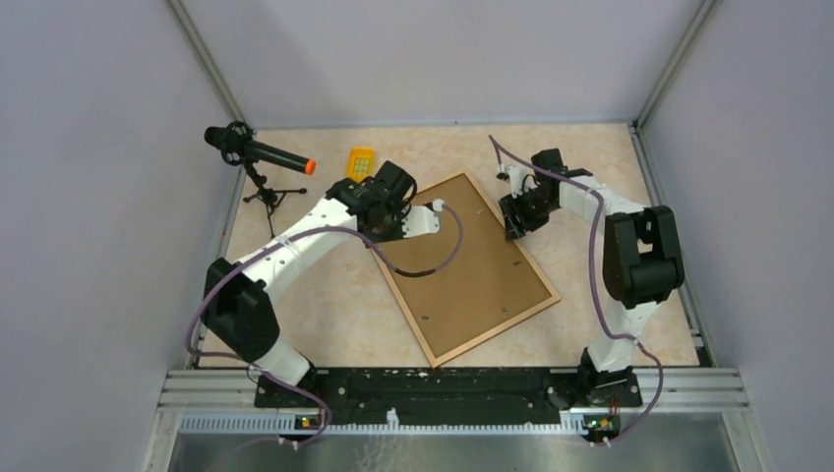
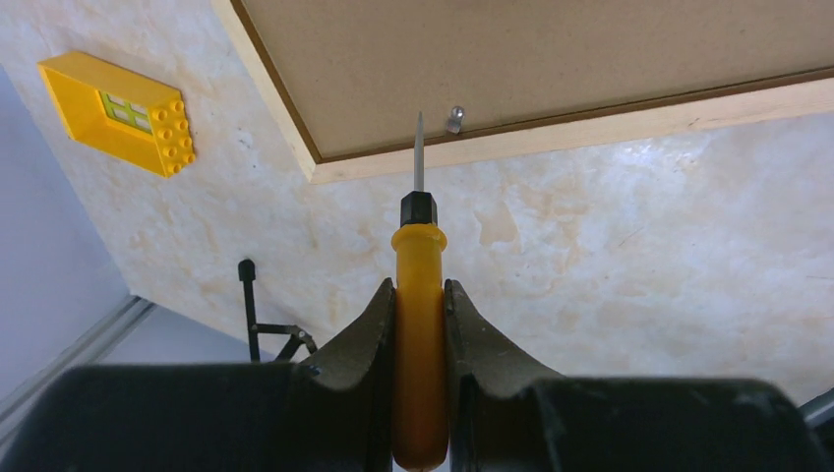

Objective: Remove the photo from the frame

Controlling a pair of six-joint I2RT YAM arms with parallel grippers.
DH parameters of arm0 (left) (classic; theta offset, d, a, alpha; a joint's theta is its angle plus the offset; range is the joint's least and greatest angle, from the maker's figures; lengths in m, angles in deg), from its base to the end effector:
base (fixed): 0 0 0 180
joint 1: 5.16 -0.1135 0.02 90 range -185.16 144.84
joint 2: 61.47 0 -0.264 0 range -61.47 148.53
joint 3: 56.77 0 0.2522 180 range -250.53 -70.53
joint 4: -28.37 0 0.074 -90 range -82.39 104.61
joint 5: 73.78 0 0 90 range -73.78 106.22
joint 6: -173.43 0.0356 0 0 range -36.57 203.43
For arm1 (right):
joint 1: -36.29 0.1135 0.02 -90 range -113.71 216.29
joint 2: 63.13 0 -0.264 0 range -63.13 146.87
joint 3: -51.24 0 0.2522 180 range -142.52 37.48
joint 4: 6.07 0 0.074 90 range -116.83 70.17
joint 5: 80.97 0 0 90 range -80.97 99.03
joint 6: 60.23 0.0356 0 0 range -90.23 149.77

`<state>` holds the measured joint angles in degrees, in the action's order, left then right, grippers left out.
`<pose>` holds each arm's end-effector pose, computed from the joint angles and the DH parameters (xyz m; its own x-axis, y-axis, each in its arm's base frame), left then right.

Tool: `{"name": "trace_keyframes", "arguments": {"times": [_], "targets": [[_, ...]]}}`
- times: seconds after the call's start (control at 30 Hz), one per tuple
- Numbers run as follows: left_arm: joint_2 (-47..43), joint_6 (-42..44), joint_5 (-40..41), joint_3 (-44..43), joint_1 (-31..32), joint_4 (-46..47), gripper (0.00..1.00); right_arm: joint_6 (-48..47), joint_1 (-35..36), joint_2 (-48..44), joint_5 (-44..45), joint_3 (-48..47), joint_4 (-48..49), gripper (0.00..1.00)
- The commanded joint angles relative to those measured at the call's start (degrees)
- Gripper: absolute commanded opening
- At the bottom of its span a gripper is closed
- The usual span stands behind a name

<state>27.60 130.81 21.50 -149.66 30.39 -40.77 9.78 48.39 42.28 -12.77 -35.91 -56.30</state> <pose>0.2566 -0.1793 0.2948 -0.0976 0.9703 -0.2212 0.9149 0.1750 0.3639 0.3579 0.0903 0.1894 -0.7428 -0.4839 -0.4627 -0.6190 0.7597 0.1993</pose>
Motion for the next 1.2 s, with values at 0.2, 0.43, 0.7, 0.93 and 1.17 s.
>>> {"name": "trace_keyframes", "arguments": {"times": [0.2,0.43,0.7,0.93,1.17], "targets": [[6.6,4.5,11.2,-5.2,4.0,-5.0,0.00,2.8,0.0,3.4,1.7,1.7,4.1,0.40],[10.1,4.4,10.9,-5.4,4.7,-6.4,0.00,2.6,0.0,4.1,4.0,2.8,4.8,0.29],[10.8,4.5,10.1,-4.5,4.8,-7.6,0.00,2.8,0.0,4.5,5.7,3.3,5.3,0.17],[11.4,4.8,9.9,-2.6,4.8,-6.2,0.00,2.8,0.0,4.7,5.8,3.4,5.2,0.12],[12.1,5.1,9.4,-1.8,4.8,-6.1,0.00,2.7,0.2,4.9,6.2,3.6,5.3,0.07]]}}
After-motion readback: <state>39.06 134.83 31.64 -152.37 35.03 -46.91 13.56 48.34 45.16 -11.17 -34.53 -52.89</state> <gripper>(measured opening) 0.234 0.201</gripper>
